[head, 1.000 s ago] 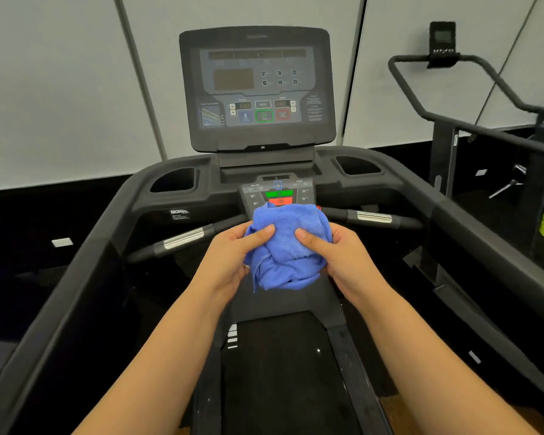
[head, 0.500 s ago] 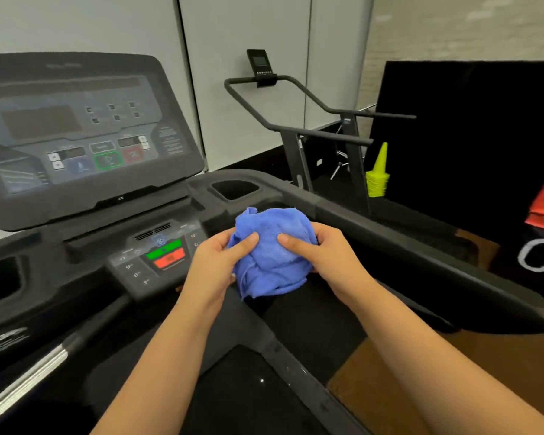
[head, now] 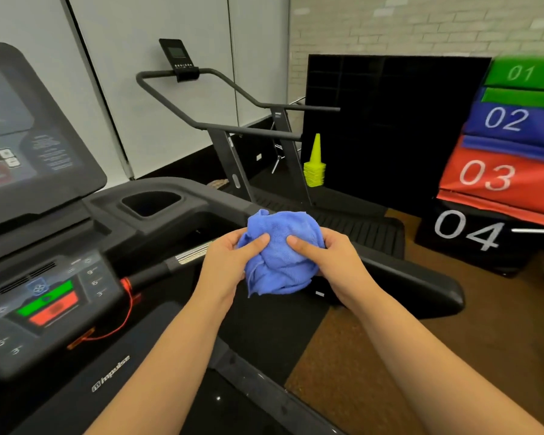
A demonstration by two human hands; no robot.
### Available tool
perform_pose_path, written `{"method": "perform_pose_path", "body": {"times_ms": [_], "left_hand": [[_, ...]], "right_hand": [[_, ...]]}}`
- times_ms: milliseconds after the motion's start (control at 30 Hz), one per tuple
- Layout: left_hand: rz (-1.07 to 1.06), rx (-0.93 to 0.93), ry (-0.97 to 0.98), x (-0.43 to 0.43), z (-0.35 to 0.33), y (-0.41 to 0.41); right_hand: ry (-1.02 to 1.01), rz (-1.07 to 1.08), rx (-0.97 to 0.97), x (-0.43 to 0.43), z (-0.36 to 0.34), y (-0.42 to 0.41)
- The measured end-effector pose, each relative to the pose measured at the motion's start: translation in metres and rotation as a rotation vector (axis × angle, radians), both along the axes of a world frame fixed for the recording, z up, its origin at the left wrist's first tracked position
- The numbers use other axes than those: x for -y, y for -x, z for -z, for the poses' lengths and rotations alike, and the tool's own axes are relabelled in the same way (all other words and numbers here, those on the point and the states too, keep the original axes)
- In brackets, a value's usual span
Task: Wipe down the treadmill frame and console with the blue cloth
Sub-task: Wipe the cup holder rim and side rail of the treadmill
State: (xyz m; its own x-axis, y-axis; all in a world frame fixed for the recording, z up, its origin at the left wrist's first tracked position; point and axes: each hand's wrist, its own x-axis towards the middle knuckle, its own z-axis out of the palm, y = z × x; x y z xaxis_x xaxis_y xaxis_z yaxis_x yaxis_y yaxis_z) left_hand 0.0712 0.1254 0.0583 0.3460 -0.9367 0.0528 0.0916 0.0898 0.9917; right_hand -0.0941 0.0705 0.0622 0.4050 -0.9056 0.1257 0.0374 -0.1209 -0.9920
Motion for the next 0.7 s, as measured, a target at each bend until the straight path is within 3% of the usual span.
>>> {"method": "perform_pose_path", "body": {"times_ms": [233, 400, 700], "left_hand": [[-0.160, 0.236, 0.047, 0.074, 0.017, 0.032], [-0.114, 0.477, 0.021, 0.125, 0.037, 0.055], [0.018, 0.642, -0.064, 0.187, 0.059, 0.100]], "right_hand": [[-0.122, 0.046, 0.034, 0.057, 0.023, 0.028], [-0.087, 0.166, -0.094, 0.089, 0.047, 0.048], [-0.067, 0.274, -0.363, 0.129, 0.065, 0.082]]}}
